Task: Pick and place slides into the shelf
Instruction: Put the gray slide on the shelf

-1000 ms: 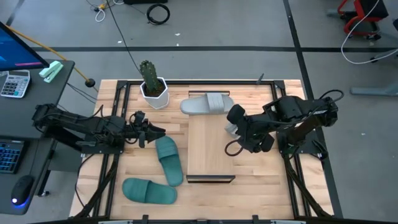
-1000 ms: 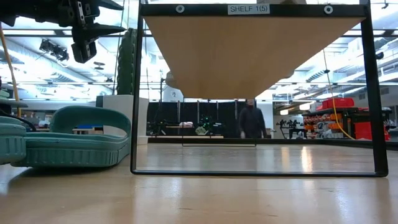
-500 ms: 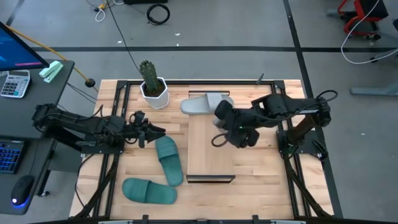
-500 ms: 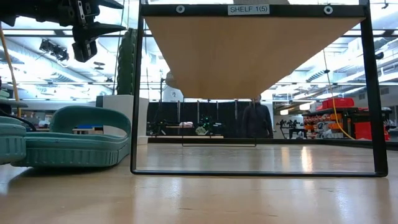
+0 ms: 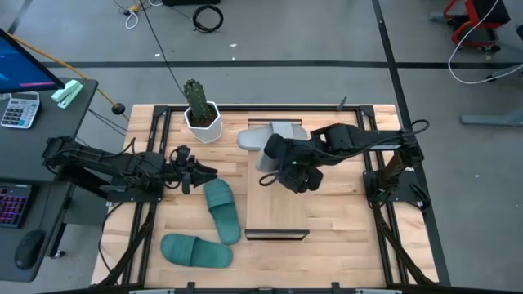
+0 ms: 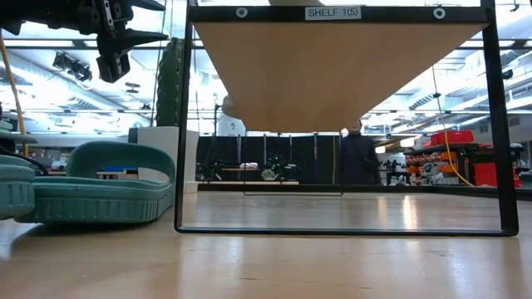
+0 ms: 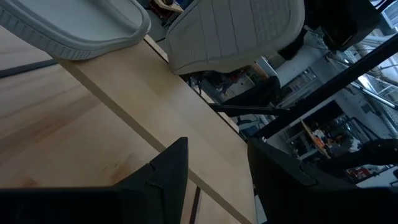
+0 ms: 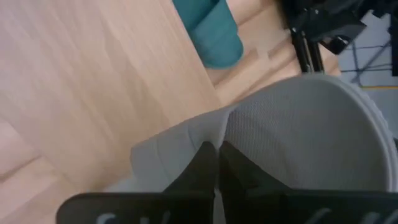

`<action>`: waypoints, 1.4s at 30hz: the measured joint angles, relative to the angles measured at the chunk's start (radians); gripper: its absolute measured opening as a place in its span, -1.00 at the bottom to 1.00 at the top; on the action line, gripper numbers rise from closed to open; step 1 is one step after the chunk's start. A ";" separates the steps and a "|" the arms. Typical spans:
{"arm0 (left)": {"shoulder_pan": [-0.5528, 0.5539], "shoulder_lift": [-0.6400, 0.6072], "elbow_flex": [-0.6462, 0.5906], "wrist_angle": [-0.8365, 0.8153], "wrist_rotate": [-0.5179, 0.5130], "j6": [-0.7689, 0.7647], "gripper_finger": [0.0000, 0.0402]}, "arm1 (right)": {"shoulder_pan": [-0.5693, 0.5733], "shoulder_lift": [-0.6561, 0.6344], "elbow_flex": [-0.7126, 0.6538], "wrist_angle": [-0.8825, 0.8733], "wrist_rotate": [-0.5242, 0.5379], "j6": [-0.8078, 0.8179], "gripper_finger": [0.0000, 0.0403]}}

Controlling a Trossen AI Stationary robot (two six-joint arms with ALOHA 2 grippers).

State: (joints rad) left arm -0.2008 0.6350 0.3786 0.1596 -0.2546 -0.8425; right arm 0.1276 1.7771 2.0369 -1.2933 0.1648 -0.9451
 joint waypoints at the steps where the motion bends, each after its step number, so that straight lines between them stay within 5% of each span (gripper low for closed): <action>1: 0.000 0.000 0.000 0.000 0.000 0.000 -0.14 | -0.006 0.009 0.000 0.001 -0.016 0.001 -0.97; 29: 0.000 0.000 0.000 -0.002 0.026 0.017 -0.14 | -0.063 0.112 0.000 -0.065 -0.036 0.063 -0.98; 42: 0.000 0.000 0.000 -0.006 0.025 0.019 -0.14 | -0.074 0.110 0.154 -0.176 0.019 0.089 -0.98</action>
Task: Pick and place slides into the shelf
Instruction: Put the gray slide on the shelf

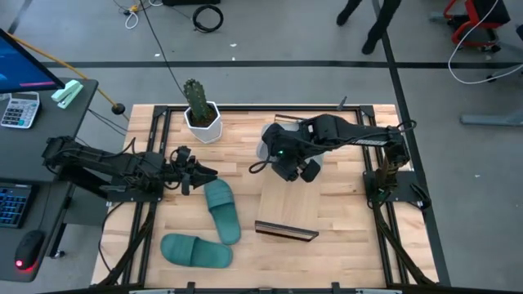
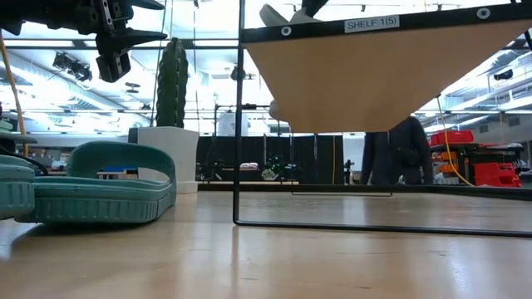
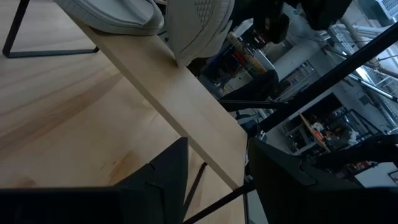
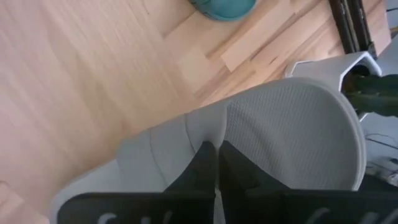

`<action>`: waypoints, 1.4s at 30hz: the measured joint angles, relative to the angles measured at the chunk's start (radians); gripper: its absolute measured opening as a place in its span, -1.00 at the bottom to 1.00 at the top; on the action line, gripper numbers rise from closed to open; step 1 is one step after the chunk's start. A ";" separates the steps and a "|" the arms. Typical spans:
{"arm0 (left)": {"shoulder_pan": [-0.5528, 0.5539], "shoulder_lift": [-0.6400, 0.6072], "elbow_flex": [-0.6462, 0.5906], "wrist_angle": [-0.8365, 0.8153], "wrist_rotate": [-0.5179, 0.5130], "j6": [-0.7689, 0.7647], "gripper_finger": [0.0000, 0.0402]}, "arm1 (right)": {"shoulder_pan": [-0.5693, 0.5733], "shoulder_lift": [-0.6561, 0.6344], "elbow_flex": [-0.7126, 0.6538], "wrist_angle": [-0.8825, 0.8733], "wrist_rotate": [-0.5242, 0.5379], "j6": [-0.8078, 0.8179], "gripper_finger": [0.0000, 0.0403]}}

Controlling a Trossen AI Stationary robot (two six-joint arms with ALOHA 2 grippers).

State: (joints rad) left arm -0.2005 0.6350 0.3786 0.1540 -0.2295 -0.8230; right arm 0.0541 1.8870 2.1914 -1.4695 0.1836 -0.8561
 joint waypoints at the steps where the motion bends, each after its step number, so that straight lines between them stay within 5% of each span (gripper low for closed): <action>1: 0.000 0.000 0.000 0.000 0.000 0.000 -0.14 | -0.001 0.000 0.000 -0.008 -0.005 0.009 -0.98; 10: 0.000 0.000 0.000 -0.001 0.000 0.000 -0.14 | -0.013 0.021 -0.006 -0.046 -0.089 0.053 -0.98; 33: 0.000 0.000 0.000 -0.002 0.013 -0.001 -0.14 | -0.029 0.188 -0.008 0.039 -0.114 0.047 -0.93; 42: 0.000 0.000 0.000 -0.002 0.040 0.007 -0.14 | -0.068 0.158 -0.008 0.058 -0.111 0.106 -0.66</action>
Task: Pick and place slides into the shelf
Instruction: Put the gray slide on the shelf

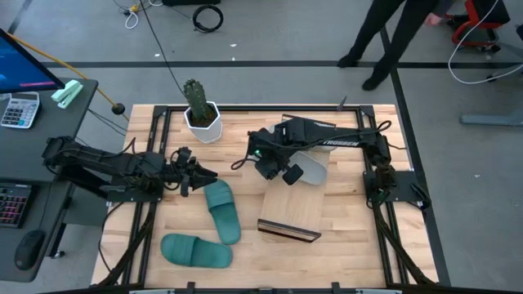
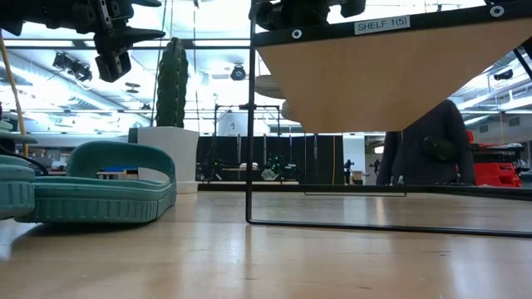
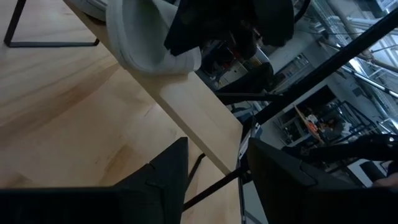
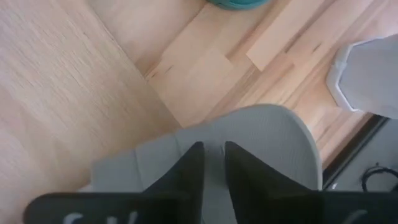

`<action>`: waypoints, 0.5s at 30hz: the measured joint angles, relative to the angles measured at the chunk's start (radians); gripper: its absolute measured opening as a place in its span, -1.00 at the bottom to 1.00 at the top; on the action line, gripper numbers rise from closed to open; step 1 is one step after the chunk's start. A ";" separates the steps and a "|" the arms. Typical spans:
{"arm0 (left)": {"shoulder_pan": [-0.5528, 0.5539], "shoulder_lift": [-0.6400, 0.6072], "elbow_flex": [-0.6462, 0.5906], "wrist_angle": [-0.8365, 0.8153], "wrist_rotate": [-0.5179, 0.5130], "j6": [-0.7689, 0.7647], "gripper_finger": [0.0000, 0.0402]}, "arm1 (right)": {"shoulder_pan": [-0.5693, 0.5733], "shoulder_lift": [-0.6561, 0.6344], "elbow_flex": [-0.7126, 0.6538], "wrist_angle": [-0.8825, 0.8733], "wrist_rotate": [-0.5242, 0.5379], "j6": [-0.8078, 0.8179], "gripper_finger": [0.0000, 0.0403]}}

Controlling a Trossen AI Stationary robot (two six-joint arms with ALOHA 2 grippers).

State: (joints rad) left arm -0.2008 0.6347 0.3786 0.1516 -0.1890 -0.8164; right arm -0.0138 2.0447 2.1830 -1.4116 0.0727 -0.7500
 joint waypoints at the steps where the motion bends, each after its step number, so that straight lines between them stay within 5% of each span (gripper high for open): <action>1: 0.000 0.000 0.000 0.000 0.000 0.002 -0.14 | -0.002 -0.003 0.000 0.001 0.000 0.002 -0.62; 15: 0.000 0.000 0.000 -0.001 0.000 0.002 -0.14 | -0.013 -0.015 0.000 0.002 0.064 0.056 -0.37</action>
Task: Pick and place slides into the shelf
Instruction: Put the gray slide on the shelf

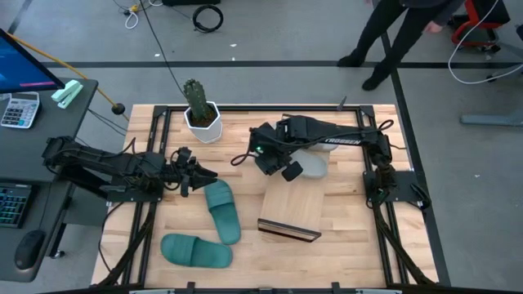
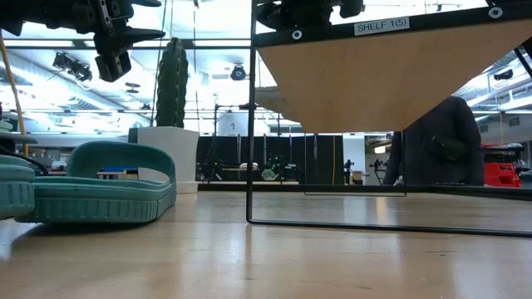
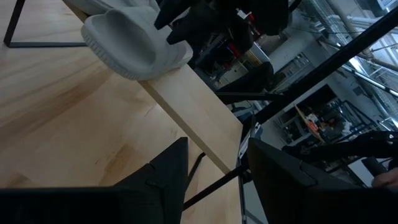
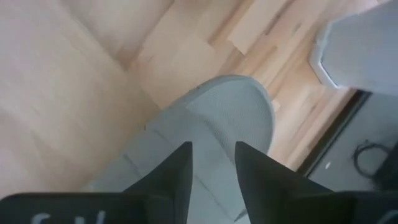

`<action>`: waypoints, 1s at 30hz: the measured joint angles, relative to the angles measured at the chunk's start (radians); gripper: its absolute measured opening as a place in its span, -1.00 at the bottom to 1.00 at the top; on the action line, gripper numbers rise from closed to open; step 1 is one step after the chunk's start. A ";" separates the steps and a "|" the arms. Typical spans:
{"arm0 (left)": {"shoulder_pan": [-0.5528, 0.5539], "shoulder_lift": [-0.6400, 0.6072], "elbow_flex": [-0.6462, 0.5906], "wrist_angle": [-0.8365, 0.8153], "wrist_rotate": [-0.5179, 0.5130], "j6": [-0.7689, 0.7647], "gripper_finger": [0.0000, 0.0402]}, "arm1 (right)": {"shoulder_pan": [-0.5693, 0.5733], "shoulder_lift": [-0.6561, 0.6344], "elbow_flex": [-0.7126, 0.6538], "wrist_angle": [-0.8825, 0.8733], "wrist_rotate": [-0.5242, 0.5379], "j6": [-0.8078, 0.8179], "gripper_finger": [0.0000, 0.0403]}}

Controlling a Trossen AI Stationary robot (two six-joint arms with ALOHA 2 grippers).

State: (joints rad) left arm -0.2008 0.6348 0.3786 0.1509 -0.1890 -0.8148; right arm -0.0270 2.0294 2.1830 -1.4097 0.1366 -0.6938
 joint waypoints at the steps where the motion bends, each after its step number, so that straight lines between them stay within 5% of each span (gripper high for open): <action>1: 0.000 0.000 0.000 0.000 0.000 0.000 -0.14 | 0.003 -0.003 0.000 0.007 0.000 0.048 -0.37; 9: 0.000 0.000 0.000 0.001 0.000 -0.001 -0.14 | 0.009 -0.070 0.019 0.008 0.014 0.767 -0.40; 14: 0.000 0.000 0.000 0.001 0.000 -0.001 -0.14 | 0.012 -0.156 0.017 0.020 0.112 1.121 -0.41; 24: 0.000 0.000 0.000 0.001 0.000 0.023 -0.14 | 0.104 -0.206 -0.002 -0.079 0.287 1.446 -0.41; 30: 0.000 0.000 0.000 0.001 0.000 0.026 -0.14 | 0.160 -0.276 -0.217 -0.006 0.306 1.644 -0.41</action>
State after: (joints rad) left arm -0.2005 0.6350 0.3786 0.1521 -0.1890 -0.7887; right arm 0.1334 1.7532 1.9661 -1.4153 0.4424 0.9504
